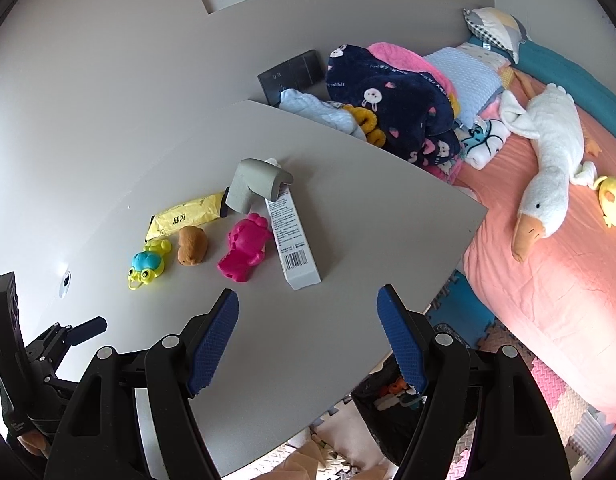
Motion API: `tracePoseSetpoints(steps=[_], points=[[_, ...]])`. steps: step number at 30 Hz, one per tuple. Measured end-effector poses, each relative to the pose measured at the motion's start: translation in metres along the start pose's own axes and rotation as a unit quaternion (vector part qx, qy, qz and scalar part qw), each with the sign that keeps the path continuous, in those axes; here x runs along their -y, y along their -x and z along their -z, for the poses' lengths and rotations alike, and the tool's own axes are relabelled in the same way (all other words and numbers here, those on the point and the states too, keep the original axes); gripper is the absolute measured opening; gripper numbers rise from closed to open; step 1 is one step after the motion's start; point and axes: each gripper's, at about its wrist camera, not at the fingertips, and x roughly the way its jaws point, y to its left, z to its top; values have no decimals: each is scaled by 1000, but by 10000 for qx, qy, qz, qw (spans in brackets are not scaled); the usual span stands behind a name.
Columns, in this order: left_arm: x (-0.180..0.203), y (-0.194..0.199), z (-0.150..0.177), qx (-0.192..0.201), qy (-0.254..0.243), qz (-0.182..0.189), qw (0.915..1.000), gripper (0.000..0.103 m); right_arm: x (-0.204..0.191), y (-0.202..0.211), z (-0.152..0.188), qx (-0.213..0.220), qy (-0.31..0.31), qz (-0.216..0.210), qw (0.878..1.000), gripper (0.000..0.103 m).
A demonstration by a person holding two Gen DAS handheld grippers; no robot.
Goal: Collect trash
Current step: 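Move both tools back to the desk toward the remaining toys, then grasp the teal-and-yellow frog toy with the left tool while the right tool grasps the grey fitting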
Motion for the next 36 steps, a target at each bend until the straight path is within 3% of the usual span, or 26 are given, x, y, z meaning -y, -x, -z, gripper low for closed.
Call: tracePoseSetpoints(steps=[12, 29, 36], points=[[-39, -17, -27, 40, 368, -299, 9989, 96, -16, -30, -25, -90, 8, -84, 9999, 73], [-65, -54, -53, -150, 476, -394, 9980, 95, -39, -88, -65, -383, 318, -8, 9988, 73], [-79, -65, -57, -278, 651, -318, 9970, 79, -56, -114, -82, -495, 683, 31, 9964, 73]])
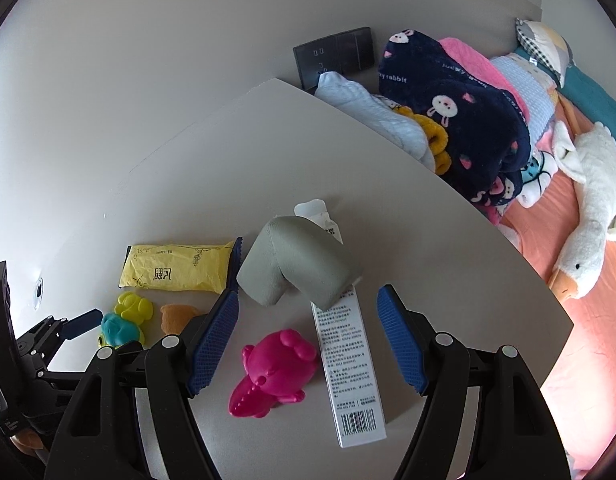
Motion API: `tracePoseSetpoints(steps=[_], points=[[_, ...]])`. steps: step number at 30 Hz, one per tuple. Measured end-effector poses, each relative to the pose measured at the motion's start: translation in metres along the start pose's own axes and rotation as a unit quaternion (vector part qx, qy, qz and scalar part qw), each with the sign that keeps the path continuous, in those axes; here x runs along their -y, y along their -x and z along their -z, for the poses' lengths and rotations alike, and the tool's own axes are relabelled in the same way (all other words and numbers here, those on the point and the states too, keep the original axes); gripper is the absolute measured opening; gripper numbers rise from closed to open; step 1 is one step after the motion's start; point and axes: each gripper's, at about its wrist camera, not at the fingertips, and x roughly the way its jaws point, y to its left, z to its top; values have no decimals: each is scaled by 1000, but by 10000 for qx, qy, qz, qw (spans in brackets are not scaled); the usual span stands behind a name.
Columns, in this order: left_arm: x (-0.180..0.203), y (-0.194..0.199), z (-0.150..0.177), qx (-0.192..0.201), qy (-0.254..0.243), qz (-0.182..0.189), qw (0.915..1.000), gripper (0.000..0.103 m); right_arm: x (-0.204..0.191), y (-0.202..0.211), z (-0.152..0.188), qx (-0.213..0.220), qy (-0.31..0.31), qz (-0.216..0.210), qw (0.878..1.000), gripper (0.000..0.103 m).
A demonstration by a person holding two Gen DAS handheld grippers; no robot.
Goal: Collect trash
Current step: 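Grasp the teal-and-yellow frog toy with the left tool while the right tool grasps the grey fitting, then carry the frog toy and grey fitting over the black bin with both tools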
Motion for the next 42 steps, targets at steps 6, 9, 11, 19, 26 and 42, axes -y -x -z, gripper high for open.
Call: tracePoseSetpoints(steps=[6, 9, 11, 19, 26, 42], points=[[3, -3, -3, 82, -114, -108, 9998, 76, -11, -18, -12, -56, 277, 131, 9995, 73], [4, -3, -3, 132, -179, -153, 9996, 73, -15, -25, -14, -73, 449, 228, 9987, 73], [4, -3, -4, 166, -202, -154, 9995, 70, -16, -26, -16, -39, 530, 224, 9983, 72], [0, 2, -4, 330, -114, 66, 9994, 57, -22, -15, -19, 193, 731, 170, 9970, 33], [0, 15, -3, 497, -111, 104, 9986, 57, -20, -5, -16, 158, 551, -28, 9984, 29], [21, 62, 10, 898, -345, 241, 9951, 57, -8, 71, 13, 706, 232, -10, 9972, 29]])
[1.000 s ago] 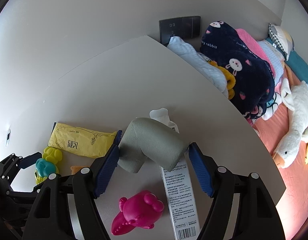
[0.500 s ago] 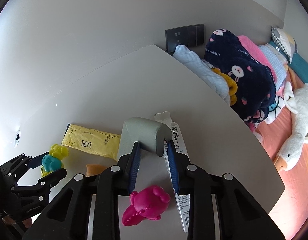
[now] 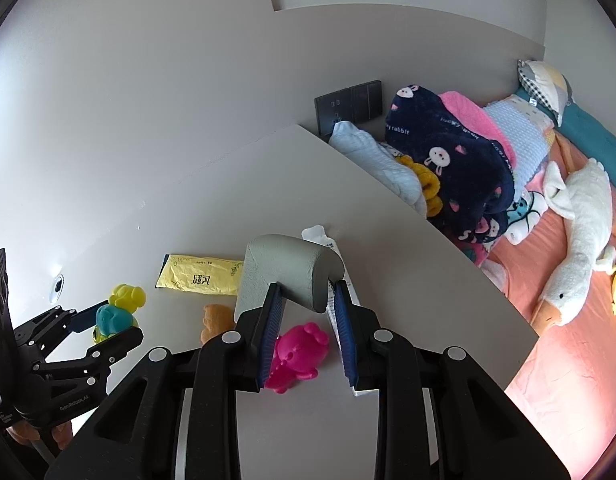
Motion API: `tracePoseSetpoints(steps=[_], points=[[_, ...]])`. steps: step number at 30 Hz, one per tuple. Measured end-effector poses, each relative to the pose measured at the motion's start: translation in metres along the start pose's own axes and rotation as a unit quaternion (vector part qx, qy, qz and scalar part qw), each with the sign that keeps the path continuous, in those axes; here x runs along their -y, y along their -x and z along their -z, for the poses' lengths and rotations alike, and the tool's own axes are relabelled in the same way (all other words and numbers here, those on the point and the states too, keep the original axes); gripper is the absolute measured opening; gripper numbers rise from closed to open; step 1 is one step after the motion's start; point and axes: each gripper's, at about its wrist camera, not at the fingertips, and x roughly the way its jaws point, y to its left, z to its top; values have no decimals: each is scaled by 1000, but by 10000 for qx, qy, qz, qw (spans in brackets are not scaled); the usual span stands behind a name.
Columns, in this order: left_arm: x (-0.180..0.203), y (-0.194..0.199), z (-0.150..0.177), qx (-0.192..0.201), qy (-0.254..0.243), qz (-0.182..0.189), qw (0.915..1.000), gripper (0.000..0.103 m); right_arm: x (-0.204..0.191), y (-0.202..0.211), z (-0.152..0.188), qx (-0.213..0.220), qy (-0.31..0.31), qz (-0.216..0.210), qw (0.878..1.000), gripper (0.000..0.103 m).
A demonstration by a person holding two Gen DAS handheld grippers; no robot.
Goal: Collect trash
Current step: 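Carry the frog toy and grey fitting over the black bin with both tools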
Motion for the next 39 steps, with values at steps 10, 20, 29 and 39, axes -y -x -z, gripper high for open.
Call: tracePoseSetpoints(steps=[10, 20, 29, 39], points=[[27, 12, 8, 42, -242, 133, 9996, 57, 19, 36, 29, 148, -270, 135, 9994, 30], [62, 22, 20, 68, -481, 337, 9983, 57, 38, 66, 57, 225, -436, 287, 9984, 30], [102, 25, 30, 33, -724, 523, 9960, 57, 65, 93, 82, 275, -593, 405, 9970, 30], [147, 26, 38, -13, -1035, 690, 9922, 57, 99, 118, 109, 320, -862, 544, 9943, 31]])
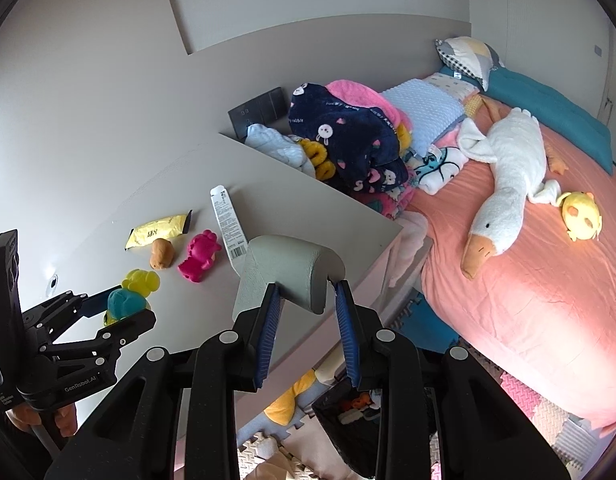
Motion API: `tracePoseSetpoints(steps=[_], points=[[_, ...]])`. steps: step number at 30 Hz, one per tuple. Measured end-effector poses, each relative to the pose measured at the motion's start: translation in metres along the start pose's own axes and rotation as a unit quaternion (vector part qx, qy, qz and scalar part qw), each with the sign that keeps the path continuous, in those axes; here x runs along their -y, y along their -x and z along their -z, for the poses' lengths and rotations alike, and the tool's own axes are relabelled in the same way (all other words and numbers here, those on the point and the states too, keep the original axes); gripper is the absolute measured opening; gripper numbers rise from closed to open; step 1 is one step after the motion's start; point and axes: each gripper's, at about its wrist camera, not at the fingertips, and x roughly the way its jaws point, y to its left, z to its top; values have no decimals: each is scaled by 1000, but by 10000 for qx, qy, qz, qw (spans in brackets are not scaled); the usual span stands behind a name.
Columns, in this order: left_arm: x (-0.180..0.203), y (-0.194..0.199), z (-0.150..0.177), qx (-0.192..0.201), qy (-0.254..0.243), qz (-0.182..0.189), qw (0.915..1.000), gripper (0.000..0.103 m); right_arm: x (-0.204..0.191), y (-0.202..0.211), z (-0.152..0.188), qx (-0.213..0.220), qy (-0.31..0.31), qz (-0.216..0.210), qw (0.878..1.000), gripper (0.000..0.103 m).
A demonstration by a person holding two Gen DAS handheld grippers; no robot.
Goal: Collect trash
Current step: 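Carry the frog toy and grey fitting over the black bin with both tools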
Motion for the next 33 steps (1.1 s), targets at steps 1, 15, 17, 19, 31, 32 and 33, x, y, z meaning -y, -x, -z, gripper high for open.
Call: tracePoseSetpoints(steps=[1, 15, 17, 19, 31, 32, 33], points=[[4, -1, 0, -6, -30, 15, 10000, 57, 4, 2, 2, 1, -23, 15, 10000, 31], [67, -11, -1, -138, -512, 255, 9983, 57, 58, 29, 29, 52, -415, 258, 9988, 31], [77, -13, -2, -164, -587, 303, 9977, 57, 66, 32, 32, 63, -479, 300, 9984, 31], [86, -15, -1, -187, -667, 341, 9970, 57, 74, 37, 36, 74, -544, 347, 9979, 31], [140, -28, 3, -351, -1126, 673, 9907, 57, 117, 54, 58, 14, -869, 616, 9943, 32], [144, -30, 3, -377, -1158, 703, 9901, 57, 120, 54, 60, -3, -887, 633, 9940, 32], [148, -32, 4, -418, -1195, 731, 9893, 57, 123, 54, 61, -34, -896, 648, 9939, 34]])
